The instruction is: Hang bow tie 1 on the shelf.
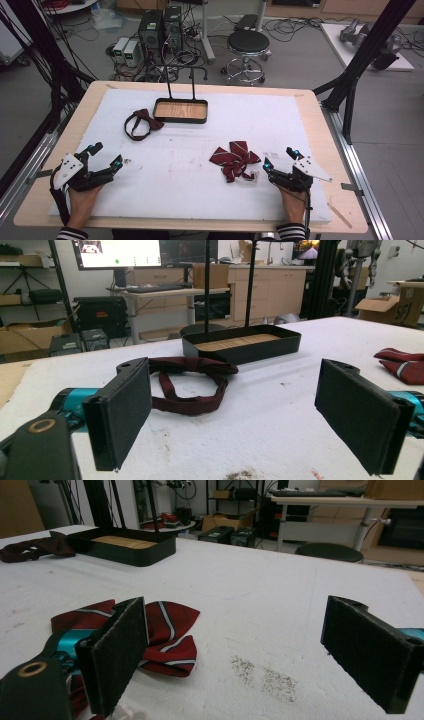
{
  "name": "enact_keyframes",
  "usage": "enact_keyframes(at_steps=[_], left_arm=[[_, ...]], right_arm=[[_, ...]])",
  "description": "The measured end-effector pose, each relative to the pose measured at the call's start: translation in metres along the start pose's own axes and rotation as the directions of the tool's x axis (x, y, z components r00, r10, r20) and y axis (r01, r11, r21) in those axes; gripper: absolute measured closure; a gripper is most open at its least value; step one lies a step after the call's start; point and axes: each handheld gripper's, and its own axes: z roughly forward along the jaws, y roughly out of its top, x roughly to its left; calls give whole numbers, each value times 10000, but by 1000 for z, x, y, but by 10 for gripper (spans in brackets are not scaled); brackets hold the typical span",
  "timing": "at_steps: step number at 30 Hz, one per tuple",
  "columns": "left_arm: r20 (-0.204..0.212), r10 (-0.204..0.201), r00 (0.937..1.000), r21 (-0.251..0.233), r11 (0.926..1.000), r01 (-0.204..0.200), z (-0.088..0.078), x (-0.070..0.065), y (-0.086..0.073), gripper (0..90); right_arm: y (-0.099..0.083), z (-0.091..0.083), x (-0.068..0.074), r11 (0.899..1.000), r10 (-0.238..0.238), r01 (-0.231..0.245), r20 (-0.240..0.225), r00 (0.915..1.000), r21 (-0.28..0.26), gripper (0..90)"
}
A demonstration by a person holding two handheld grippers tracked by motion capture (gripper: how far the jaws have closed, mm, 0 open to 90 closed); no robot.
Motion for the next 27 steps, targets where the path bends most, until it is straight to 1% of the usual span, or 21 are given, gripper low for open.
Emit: enact_keyframes(at_steps=[1, 3, 5, 8, 10, 14, 16, 20, 23, 26, 27], left_arm=[[-6, 7, 10000, 1, 10000, -7, 0, 0, 0, 155], [-5, -11, 10000, -19, 10000, 11, -1, 0, 0, 155], [-29, -1, 10000, -29, 10000, 1, -1, 0, 0, 155], [-29, 12, 10000, -33, 10000, -12, 0, 0, 0, 155], [-22, 2, 10000, -35, 10000, -2, 0, 0, 0, 155], [-30, 24, 10000, -34, 10000, -24, 0, -1, 0, 155], [-30, 24, 10000, -37, 10000, -24, 0, -1, 0, 155], [-33, 27, 10000, -34, 10000, -27, 0, -1, 0, 155], [-25, 31, 10000, -26, 10000, -31, 0, 0, 0, 155], [-28, 69, 10000, -1, 10000, -69, 0, 0, 0, 155], [-34, 62, 10000, -4, 10000, -62, 0, -1, 0, 155]], right_arm=[[0, 0, -1, 10000, 34, -34, -4, 10000, 82, 108], [2, 1, -2, 9994, -146, 146, 4, 9999, 299, 108], [5, 0, -4, 9988, -331, 331, -10, 9995, 364, 108], [11, -2, -4, 9988, -327, 334, -196, 9993, 358, 108], [15, -3, -5, 9979, -443, 456, -306, 9986, 450, 108], [27, -2, -4, 9974, -453, 485, -600, 9972, 534, 108], [33, -1, -4, 9960, -503, 556, -756, 9959, 697, 108], [45, 4, -3, 9907, -708, 844, -1251, 9896, 1070, 108], [54, 8, -2, 9879, -816, 1002, -1524, 9849, 1185, 108], [62, 13, -2, 9877, -583, 856, -1999, 9781, 1310, 108], [66, 15, -1, 9849, -677, 992, -2119, 9750, 1421, 108]])
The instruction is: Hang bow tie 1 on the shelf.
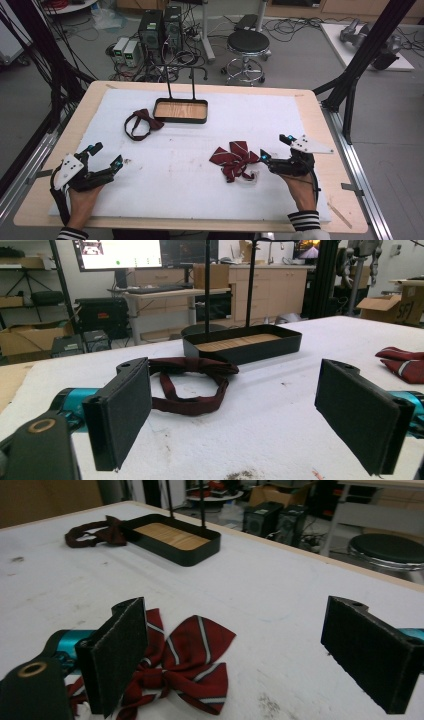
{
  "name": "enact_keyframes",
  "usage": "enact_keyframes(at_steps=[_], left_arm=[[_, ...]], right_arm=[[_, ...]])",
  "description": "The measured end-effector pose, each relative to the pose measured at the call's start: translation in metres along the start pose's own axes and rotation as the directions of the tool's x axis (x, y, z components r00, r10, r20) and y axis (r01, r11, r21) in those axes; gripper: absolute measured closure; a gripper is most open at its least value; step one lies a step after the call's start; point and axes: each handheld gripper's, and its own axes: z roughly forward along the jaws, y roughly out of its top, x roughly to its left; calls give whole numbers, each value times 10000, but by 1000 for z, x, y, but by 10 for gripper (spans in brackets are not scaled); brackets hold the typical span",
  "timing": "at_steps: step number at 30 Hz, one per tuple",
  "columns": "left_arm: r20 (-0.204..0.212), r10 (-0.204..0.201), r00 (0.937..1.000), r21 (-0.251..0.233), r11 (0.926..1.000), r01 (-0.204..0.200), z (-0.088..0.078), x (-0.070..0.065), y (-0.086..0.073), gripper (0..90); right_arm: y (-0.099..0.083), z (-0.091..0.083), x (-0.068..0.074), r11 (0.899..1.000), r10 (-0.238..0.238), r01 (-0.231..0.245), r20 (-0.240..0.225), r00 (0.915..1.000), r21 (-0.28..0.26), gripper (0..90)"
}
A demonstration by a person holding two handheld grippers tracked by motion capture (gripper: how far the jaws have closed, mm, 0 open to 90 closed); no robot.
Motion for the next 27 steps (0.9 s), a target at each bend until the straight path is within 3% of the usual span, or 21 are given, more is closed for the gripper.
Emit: enact_keyframes(at_steps=[4, 9, 14, 23, 27], left_arm=[[-3, -21, 10000, -22, 10000, 21, 0, 0, 0, 155], [-5, -5, 10000, -18, 10000, 5, 0, 0, 0, 155], [-7, -19, 10000, -21, 10000, 19, 0, 0, 0, 155], [-4, -3, 10000, -4, 10000, 3, 0, 0, 0, 155], [-4, -37, 10000, -10, 10000, 37, 0, 0, 0, 155]], right_arm=[[14, 8, 2, 9963, -583, 612, -493, 9971, 598, 108], [24, 19, 8, 9858, -1145, 1277, -1199, 9862, 1086, 108], [31, 33, 13, 9666, -1431, 1778, -1866, 9720, 1847, 109], [37, 52, 23, 9168, -1414, 2009, -1901, 9715, 3452, 109], [35, 58, 25, 9045, -1215, 1839, -1809, 9760, 3848, 109]])
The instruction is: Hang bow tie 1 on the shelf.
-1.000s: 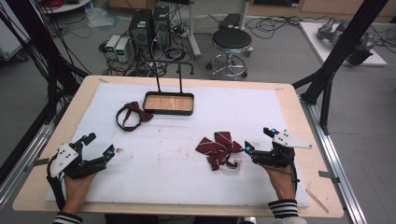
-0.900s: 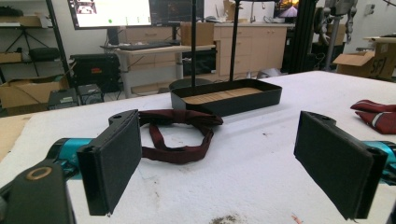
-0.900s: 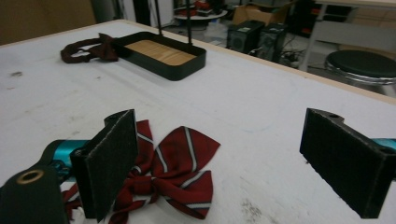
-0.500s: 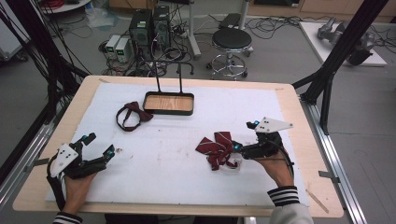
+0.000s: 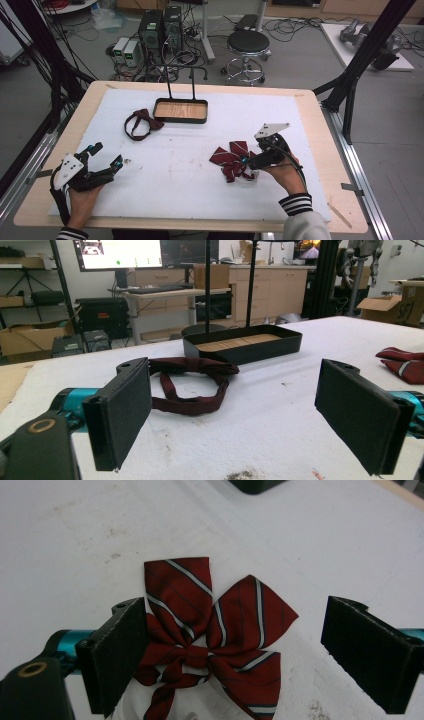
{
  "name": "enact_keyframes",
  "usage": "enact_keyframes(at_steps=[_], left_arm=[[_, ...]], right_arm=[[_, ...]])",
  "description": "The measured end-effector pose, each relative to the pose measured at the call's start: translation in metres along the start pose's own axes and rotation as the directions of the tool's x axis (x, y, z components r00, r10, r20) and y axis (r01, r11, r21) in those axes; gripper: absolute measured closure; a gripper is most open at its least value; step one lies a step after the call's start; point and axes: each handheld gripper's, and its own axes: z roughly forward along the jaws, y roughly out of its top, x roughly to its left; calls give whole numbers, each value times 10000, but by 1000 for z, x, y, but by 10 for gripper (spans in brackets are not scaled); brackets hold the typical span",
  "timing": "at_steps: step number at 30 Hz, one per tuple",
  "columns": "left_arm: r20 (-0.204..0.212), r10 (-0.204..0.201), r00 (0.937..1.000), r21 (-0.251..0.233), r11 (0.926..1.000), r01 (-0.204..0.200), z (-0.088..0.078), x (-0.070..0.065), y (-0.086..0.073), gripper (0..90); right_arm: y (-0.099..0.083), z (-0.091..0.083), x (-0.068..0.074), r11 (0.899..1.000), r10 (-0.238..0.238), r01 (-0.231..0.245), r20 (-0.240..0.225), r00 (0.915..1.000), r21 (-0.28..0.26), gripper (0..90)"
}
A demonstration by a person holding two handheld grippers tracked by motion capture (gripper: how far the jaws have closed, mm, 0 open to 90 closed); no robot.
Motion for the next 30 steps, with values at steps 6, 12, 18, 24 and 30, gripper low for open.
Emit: enact_keyframes(at_steps=[6, 12, 18, 24, 30], left_arm=[[-6, -7, 10000, 12, 10000, 7, 0, 0, 0, 155], [-10, 5, 10000, -2, 10000, -5, 0, 0, 0, 155], [-11, 12, 10000, 9, 10000, -12, 0, 0, 0, 155], [-12, 13, 10000, -6, 10000, -13, 0, 0, 0, 155], [-36, 44, 10000, 0, 10000, -44, 0, 0, 0, 155]], right_arm=[[0, 9, 3, 9970, 133, -140, 96, 9999, 761, 109], [1, 14, 3, 9915, 556, -574, 183, 9983, 1169, 110], [1, 21, 3, 9795, 1201, -1205, 123, 9927, 1615, 156], [3, 29, 5, 9688, 1248, -1267, 221, 9919, 2129, 162], [5, 35, 7, 9583, 1287, -1291, 184, 9915, 2551, 211]])
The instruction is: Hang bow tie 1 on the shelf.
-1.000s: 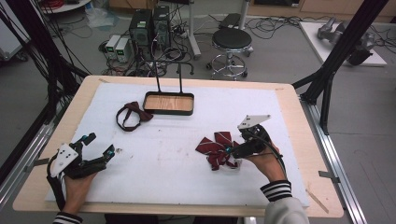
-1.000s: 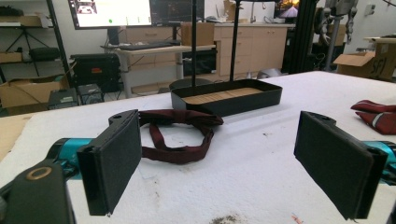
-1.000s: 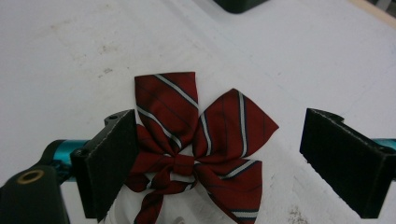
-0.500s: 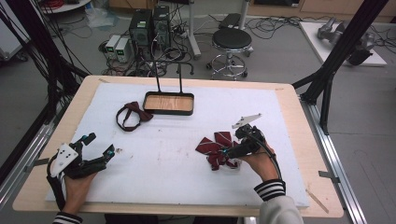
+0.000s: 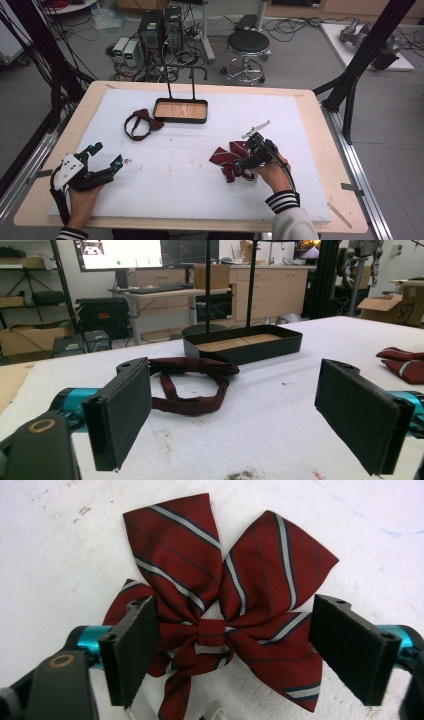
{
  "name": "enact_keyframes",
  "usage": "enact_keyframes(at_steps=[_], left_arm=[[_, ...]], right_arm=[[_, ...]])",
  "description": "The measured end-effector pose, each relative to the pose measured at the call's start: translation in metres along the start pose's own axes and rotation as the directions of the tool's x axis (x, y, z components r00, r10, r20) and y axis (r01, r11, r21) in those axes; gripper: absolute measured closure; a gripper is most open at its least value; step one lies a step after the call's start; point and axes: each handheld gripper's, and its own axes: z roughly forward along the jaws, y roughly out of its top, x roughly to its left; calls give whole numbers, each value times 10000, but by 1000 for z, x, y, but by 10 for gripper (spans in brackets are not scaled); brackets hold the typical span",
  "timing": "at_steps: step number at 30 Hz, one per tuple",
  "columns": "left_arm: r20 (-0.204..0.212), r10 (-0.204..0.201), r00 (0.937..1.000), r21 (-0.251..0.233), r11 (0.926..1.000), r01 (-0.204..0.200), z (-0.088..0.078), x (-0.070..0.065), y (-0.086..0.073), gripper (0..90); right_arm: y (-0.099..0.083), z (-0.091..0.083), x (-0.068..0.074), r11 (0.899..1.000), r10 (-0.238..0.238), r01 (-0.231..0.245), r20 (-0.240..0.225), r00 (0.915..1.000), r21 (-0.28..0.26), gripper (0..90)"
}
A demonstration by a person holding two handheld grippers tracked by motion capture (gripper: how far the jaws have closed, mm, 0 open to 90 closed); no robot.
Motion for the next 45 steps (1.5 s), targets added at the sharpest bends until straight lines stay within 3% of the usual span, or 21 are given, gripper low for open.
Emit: enact_keyframes(at_steps=[4, 10, 19, 35, 45], left_arm=[[-19, -28, 10000, -44, 10000, 28, 0, 0, 0, 155], [-14, -43, 10000, -42, 10000, 43, 0, 0, 0, 155], [-22, -78, 10000, -48, 10000, 78, 0, 0, 0, 155], [-8, -32, 10000, -33, 10000, 32, 0, 0, 0, 155], [-5, -43, 10000, -32, 10000, 43, 0, 0, 0, 155]], right_arm=[[2, 4, 1, 9989, 289, -285, -104, 9995, 373, 238], [6, 11, 4, 9956, 295, -289, -45, 9996, 895, 268], [8, 13, 6, 9886, 403, -387, -75, 9992, 1455, 410], [7, 19, 6, 9790, 667, -641, -74, 9977, 1936, 545], [8, 21, 12, 9772, 249, -276, 154, 9996, 2103, 665]])
